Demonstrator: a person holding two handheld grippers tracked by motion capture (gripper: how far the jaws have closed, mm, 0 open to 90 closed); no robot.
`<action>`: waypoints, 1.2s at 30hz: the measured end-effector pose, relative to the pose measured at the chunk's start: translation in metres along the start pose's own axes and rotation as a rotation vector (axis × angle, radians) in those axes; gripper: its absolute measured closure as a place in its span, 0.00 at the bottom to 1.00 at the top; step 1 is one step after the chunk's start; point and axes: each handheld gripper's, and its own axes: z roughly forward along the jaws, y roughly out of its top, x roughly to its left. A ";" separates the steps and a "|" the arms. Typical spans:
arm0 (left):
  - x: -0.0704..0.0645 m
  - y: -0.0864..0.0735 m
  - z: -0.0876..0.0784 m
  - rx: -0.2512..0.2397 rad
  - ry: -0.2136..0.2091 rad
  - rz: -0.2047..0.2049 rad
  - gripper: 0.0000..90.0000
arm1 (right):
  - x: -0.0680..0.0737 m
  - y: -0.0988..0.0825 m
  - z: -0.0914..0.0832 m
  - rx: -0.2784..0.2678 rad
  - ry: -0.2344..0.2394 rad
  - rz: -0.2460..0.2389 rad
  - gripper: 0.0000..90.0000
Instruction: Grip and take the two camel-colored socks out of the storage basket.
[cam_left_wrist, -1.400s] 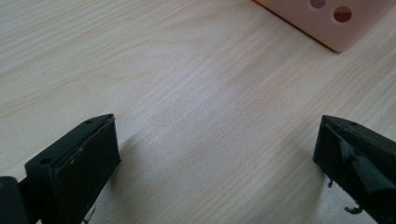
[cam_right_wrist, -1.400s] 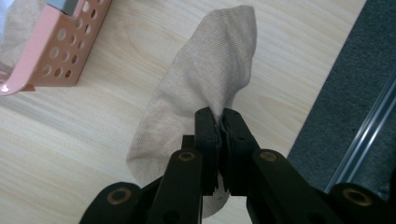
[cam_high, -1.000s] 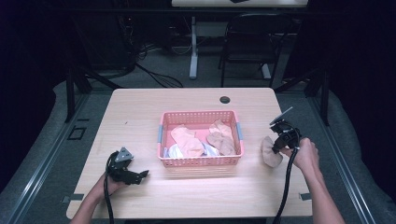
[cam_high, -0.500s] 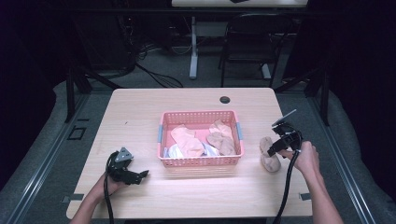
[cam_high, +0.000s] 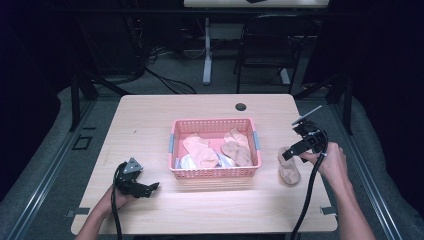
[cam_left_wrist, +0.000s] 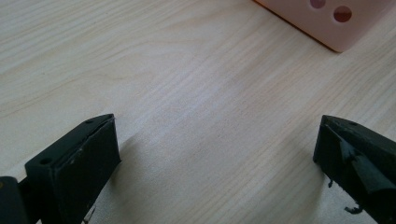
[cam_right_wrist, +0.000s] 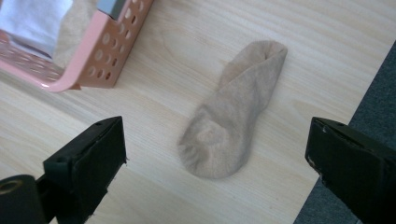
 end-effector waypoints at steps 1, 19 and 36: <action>0.000 0.000 0.000 0.000 0.000 0.000 0.00 | 0.000 0.000 0.000 0.000 0.000 0.000 0.05; 0.000 0.000 0.000 0.000 0.000 -0.001 0.00 | 0.048 0.043 -0.029 0.010 -0.036 -0.143 0.04; 0.000 0.000 0.000 0.000 0.000 -0.001 0.00 | 0.102 0.080 -0.023 0.005 -0.019 -0.251 0.04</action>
